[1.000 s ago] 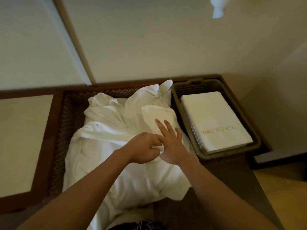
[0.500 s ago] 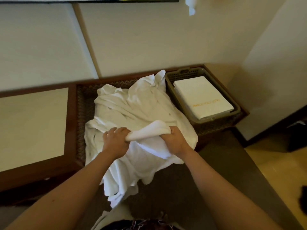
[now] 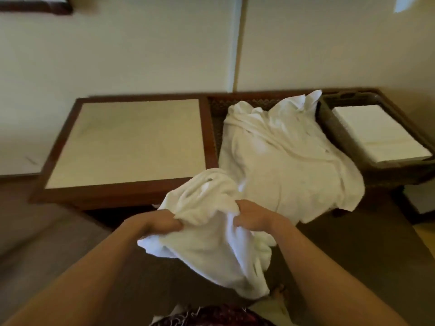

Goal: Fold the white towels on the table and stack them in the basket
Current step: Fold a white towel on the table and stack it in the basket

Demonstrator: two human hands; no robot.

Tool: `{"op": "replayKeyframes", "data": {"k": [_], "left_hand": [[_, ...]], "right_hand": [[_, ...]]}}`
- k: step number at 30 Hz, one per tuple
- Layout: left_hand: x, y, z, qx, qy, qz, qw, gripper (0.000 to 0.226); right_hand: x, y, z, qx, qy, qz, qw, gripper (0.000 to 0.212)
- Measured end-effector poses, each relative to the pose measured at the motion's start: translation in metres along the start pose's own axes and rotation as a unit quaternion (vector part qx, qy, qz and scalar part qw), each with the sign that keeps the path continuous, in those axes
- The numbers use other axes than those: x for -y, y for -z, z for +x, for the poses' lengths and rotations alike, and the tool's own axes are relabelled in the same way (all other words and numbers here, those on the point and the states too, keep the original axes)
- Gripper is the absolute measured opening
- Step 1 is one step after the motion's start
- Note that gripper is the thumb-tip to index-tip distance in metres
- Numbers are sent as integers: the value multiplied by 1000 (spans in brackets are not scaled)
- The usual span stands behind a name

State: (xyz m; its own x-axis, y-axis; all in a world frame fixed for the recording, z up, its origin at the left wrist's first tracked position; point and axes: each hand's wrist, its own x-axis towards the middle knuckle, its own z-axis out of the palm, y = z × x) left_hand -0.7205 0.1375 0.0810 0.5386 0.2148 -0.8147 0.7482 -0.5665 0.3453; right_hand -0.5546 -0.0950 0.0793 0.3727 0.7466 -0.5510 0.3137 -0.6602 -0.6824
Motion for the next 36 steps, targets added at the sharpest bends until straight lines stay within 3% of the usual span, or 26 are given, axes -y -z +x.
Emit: {"op": "replayKeyframes", "data": {"k": [1, 3, 6, 10, 15, 18, 20, 22, 25, 26, 28, 30, 31, 34, 36], "left_hand": [[30, 6, -6, -9, 22, 6, 1000, 56], [91, 17, -21, -48, 48, -10, 998, 39], [146, 30, -40, -176, 45, -45, 982, 27], [168, 27, -66, -384, 90, -96, 914, 18], [187, 21, -75, -509, 109, -142, 842, 15], [197, 29, -81, -556, 120, -187, 801, 14], [199, 34, -83, -566, 122, -200, 791, 17], [191, 36, -86, -555, 113, -193, 801, 17], [166, 34, -90, -481, 40, -179, 857, 10], [153, 31, -92, -437, 1, -170, 883, 12], [123, 24, -96, -346, -80, -135, 925, 15], [93, 21, -101, -294, -146, -113, 938, 13], [81, 21, -104, -283, -170, -118, 936, 13], [74, 27, -107, -280, -216, -168, 920, 18], [86, 24, -103, -293, -235, -196, 906, 14]], "right_hand": [[8, -16, 6, 10, 4, -25, 1000, 30], [28, -50, 17, 18, 10, -68, 997, 23], [51, -82, 26, -7, 31, -113, 993, 17], [76, -87, 33, -35, 31, -257, 965, 33], [81, -76, 27, -24, 63, -201, 977, 32], [59, -71, 24, -71, 50, -194, 977, 24], [43, -70, 22, -121, -10, -168, 978, 22], [35, -76, 21, -153, -69, -113, 979, 24], [55, -97, 18, -190, -56, 20, 980, 15], [71, -102, 16, -181, -38, 43, 982, 34], [109, -110, 11, -113, 22, 66, 991, 91], [145, -120, 9, -39, 86, 22, 995, 115], [156, -124, 11, -33, 110, -7, 993, 106], [171, -122, 17, -90, 137, -19, 986, 16], [173, -115, 14, -115, 146, 50, 981, 14]]}}
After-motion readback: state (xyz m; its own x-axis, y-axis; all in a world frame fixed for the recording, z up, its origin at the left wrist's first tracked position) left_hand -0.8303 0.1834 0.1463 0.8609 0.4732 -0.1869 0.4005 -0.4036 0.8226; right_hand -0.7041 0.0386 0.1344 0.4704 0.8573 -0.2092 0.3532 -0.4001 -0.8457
